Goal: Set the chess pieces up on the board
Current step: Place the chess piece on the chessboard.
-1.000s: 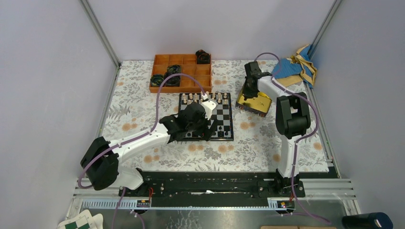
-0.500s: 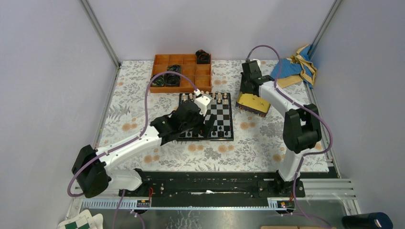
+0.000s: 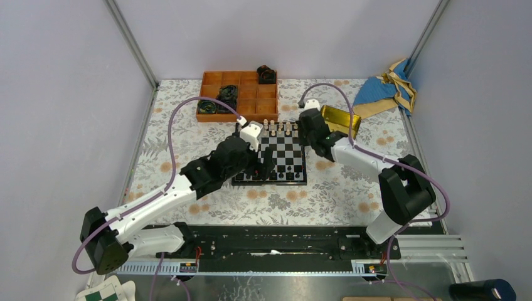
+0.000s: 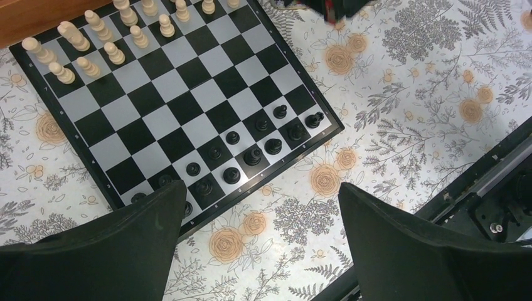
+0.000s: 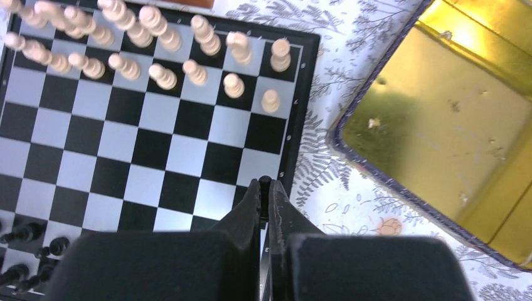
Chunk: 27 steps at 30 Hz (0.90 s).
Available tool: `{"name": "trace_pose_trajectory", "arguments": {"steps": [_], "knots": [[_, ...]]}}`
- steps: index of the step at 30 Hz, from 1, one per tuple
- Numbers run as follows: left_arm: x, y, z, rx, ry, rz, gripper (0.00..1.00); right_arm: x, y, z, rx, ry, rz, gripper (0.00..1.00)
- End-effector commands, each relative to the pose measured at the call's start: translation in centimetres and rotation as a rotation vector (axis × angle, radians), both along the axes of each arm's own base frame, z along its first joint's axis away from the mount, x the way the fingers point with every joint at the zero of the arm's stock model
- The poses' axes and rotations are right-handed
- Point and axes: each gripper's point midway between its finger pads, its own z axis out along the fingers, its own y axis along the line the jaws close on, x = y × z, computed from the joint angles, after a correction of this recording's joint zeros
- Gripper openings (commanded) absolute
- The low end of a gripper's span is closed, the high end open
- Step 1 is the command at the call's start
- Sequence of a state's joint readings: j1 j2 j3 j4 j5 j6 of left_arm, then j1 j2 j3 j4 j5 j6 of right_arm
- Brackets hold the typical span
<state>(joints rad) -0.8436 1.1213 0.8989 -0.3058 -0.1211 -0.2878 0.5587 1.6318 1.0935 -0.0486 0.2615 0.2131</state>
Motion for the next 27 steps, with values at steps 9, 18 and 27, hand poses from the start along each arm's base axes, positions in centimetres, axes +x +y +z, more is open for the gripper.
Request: {"name": "trace_pose_trajectory", "arguments": {"steps": [9, 18, 27], "knots": [[-0.5, 1.7, 0.2, -0.043, -0.004, 0.076, 0.99, -1.6, 2.9, 0.9, -0.006, -0.273, 0.014, 0.00], [-1.2, 2.8, -0.6, -0.053, 0.000, 0.100, 0.99, -3.0, 4.2, -0.9, -0.039, -0.315, 0.023, 0.00], [-1.7, 3.9, -1.5, -0.074, -0.001, 0.138, 0.99, -3.8, 3.9, -4.1, -0.060, -0.324, 0.001, 0.00]]}}
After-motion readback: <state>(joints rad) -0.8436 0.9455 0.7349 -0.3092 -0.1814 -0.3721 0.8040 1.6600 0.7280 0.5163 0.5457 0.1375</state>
